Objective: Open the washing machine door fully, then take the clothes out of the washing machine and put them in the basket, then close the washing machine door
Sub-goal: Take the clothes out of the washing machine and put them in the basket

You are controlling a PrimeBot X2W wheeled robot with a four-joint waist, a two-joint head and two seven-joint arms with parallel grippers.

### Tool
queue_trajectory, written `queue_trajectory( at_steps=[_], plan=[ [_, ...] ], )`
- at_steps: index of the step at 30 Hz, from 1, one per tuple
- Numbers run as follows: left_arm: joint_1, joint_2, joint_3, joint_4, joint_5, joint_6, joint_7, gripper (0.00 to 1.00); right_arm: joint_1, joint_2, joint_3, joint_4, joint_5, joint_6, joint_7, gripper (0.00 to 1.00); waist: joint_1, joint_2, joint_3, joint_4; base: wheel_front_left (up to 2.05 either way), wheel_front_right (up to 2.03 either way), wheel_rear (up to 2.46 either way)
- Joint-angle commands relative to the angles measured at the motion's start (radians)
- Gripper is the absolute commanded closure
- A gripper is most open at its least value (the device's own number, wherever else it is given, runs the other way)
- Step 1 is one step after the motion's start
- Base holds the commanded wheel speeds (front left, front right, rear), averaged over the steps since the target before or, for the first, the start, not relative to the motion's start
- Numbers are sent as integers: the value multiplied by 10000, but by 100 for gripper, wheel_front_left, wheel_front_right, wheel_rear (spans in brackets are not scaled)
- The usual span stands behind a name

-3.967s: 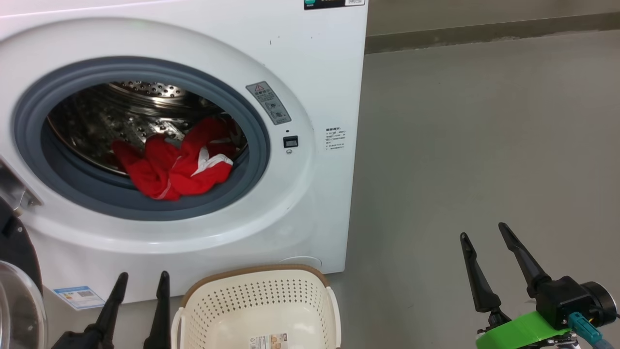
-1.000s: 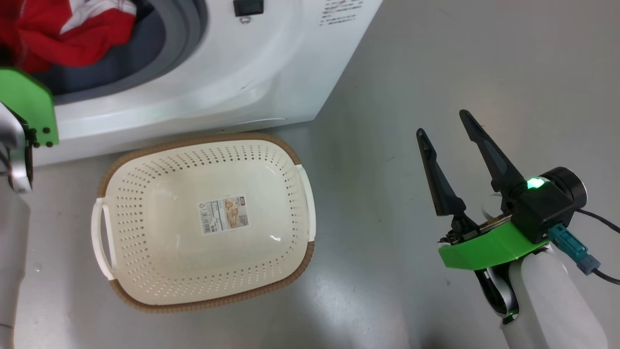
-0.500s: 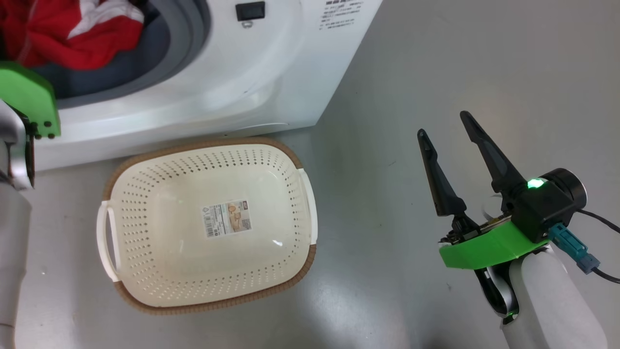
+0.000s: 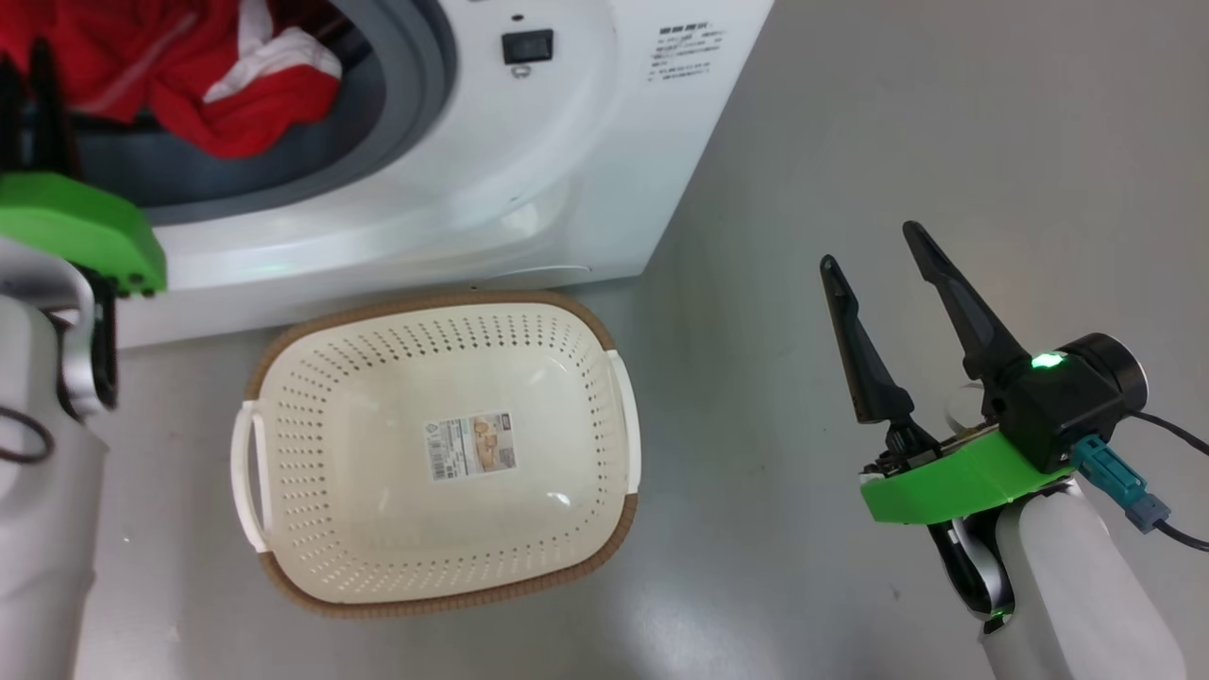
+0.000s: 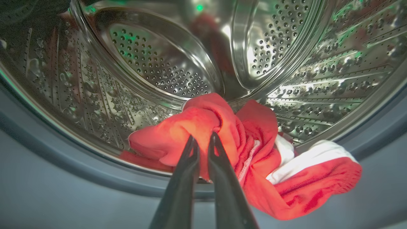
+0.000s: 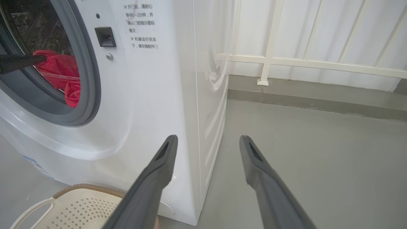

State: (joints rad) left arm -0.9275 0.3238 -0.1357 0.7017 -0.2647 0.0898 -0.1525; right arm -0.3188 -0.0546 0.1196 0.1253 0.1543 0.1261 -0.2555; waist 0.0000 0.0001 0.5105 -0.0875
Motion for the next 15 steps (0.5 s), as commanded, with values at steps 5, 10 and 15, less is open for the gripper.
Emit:
queue_trajectory(
  at_steps=[5, 10, 15],
  plan=[
    [673, 387, 316, -889, -210, -123, -272, 100, 242, 42, 108, -213, -52, 46, -63, 0, 0, -1, -380, 244, 0, 0, 0],
    [1423, 328, 325, -1707, -404, -128, -243, 100, 336, 40, 82, -181, -79, 46, -63, 0, 0, -1, -671, 363, 0, 0, 0],
    [2256, 275, 316, -2622, -603, -124, -114, 100, 454, 41, 93, -134, -58, 46, -63, 0, 0, -1, -956, 404, 0, 0, 0]
  ],
)
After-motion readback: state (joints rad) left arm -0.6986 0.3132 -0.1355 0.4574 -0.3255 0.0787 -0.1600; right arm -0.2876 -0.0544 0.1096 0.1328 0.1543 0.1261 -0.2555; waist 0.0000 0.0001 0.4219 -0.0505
